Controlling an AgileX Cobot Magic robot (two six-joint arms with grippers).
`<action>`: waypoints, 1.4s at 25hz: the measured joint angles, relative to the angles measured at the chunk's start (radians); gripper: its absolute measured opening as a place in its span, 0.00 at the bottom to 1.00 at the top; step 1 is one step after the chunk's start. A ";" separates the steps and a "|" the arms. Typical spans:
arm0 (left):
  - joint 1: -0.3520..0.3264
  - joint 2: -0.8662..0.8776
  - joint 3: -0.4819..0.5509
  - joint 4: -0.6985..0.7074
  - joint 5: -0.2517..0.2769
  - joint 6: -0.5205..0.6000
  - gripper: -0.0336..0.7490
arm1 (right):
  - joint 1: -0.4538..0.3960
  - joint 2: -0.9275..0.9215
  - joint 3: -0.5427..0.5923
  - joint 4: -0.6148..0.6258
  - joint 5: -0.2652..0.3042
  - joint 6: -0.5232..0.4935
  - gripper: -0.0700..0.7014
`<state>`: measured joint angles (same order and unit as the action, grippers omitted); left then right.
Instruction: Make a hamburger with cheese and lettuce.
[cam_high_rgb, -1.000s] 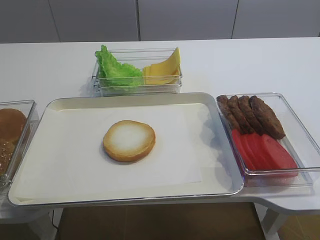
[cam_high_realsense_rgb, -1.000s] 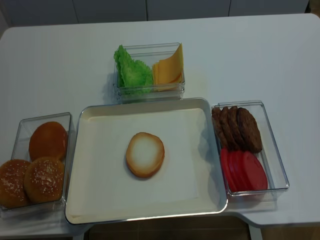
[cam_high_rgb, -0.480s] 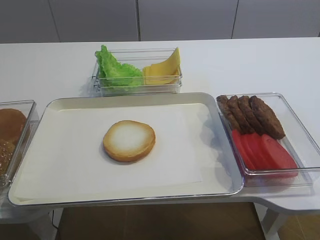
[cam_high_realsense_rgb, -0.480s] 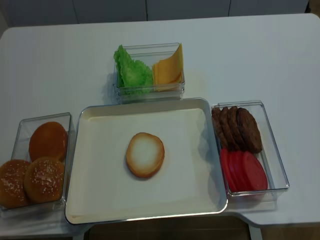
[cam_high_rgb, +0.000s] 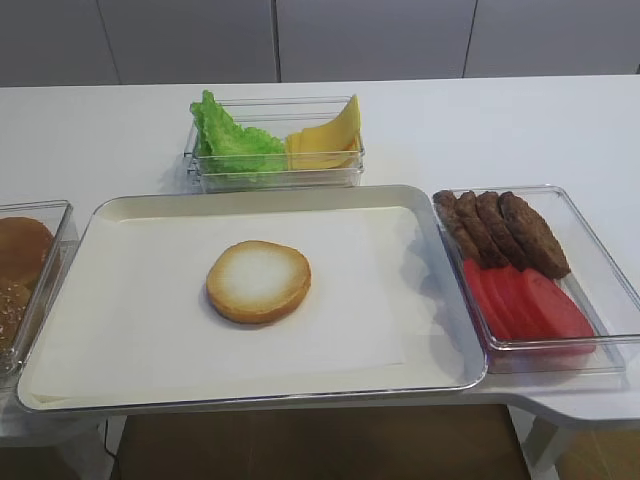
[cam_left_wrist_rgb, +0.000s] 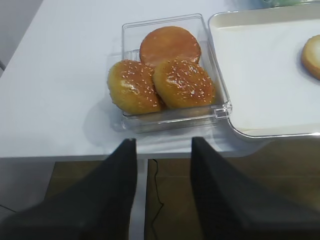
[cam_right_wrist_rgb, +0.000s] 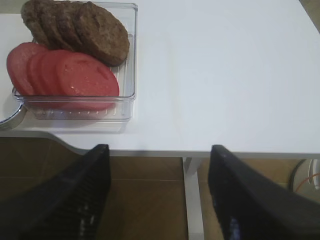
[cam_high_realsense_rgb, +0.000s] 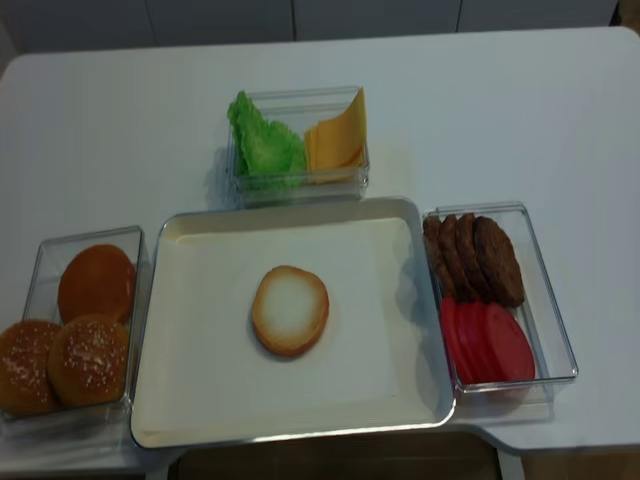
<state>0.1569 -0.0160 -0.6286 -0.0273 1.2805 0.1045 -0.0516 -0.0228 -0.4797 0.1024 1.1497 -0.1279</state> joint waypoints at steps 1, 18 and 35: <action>0.000 -0.001 0.002 -0.003 0.000 0.000 0.39 | 0.000 0.000 0.000 0.000 0.000 0.000 0.70; 0.000 -0.003 0.099 -0.017 -0.022 0.000 0.43 | 0.000 0.000 0.000 0.000 -0.001 0.000 0.70; 0.000 -0.003 0.100 0.102 -0.026 -0.143 0.43 | 0.000 0.000 0.000 0.000 -0.001 0.000 0.70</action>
<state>0.1569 -0.0191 -0.5283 0.0751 1.2543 -0.0383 -0.0516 -0.0228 -0.4797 0.1024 1.1490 -0.1279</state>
